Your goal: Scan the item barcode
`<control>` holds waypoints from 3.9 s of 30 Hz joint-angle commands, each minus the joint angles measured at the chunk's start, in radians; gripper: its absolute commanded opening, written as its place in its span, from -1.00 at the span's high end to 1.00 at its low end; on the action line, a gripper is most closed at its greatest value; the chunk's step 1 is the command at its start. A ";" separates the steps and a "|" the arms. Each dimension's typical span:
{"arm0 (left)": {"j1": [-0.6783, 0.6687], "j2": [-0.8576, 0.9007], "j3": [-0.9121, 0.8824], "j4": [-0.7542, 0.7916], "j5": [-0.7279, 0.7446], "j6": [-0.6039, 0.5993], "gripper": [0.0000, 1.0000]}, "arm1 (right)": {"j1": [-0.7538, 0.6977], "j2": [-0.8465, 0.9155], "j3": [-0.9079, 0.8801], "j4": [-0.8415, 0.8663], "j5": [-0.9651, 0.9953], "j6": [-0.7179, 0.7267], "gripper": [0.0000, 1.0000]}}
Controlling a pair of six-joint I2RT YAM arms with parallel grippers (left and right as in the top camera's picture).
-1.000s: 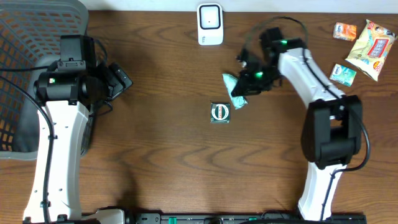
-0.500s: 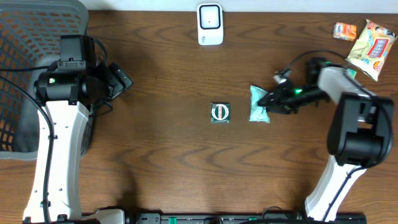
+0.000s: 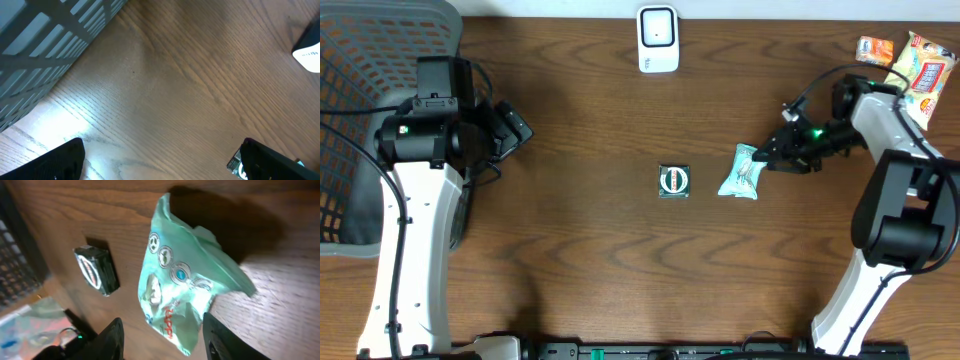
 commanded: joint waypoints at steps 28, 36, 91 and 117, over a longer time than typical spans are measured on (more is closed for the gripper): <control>0.005 0.001 -0.001 0.000 -0.013 -0.001 -0.96 | 0.063 -0.001 -0.231 0.293 0.079 0.180 0.98; 0.005 0.001 -0.001 0.000 -0.013 -0.001 -0.96 | 0.063 -0.006 -0.162 0.277 -0.108 0.160 0.97; 0.005 0.001 -0.001 0.000 -0.013 -0.001 -0.95 | 0.774 -0.016 0.138 0.037 1.044 0.479 0.98; 0.005 0.001 -0.001 0.000 -0.013 -0.001 -0.95 | 0.772 -0.014 0.114 -0.024 1.090 0.446 -0.07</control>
